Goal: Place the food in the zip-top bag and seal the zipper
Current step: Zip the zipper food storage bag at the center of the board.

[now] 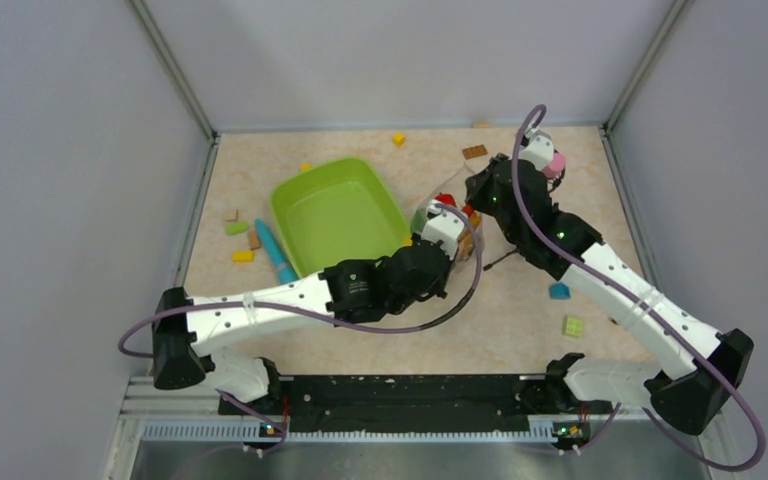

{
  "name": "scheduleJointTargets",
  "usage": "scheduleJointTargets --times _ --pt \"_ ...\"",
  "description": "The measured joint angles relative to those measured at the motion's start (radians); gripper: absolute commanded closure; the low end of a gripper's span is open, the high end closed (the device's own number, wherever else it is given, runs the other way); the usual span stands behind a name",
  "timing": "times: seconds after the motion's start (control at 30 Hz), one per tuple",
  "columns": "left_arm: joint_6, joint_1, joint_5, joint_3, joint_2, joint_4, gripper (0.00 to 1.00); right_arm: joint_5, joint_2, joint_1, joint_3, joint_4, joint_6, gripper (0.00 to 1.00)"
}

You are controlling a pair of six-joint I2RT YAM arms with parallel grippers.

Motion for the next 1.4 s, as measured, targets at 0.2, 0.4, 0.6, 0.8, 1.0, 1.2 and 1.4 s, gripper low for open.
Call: scheduleJointTargets --times 0.2,0.4,0.6,0.8,1.0,1.2,1.4 --pt "0.084 0.0 -0.036 -0.008 -0.089 -0.049 1.0 0.019 -0.058 0.0 0.0 -0.068 -0.131 1.0" --pt "0.19 0.019 -0.005 -0.007 -0.225 -0.023 1.0 0.033 -0.188 0.021 -0.002 -0.163 -0.216 0.98" --pt "0.316 0.082 0.143 0.051 -0.237 -0.061 1.0 0.037 -0.342 0.024 -0.051 -0.18 -0.252 0.65" --pt "0.454 0.138 0.299 0.056 -0.233 -0.16 1.0 0.024 -0.463 0.014 -0.144 -0.211 -0.33 0.27" --pt "0.587 0.162 0.407 0.077 -0.215 -0.203 1.0 -0.174 -0.523 0.011 -0.158 -0.159 -0.525 0.19" --pt "0.696 0.195 0.486 0.162 -0.167 -0.27 1.0 -0.701 -0.511 0.01 -0.229 -0.05 -0.898 0.19" --pt "0.712 0.22 0.526 0.166 -0.165 -0.284 1.0 -1.036 -0.378 0.01 -0.27 -0.028 -1.201 0.3"
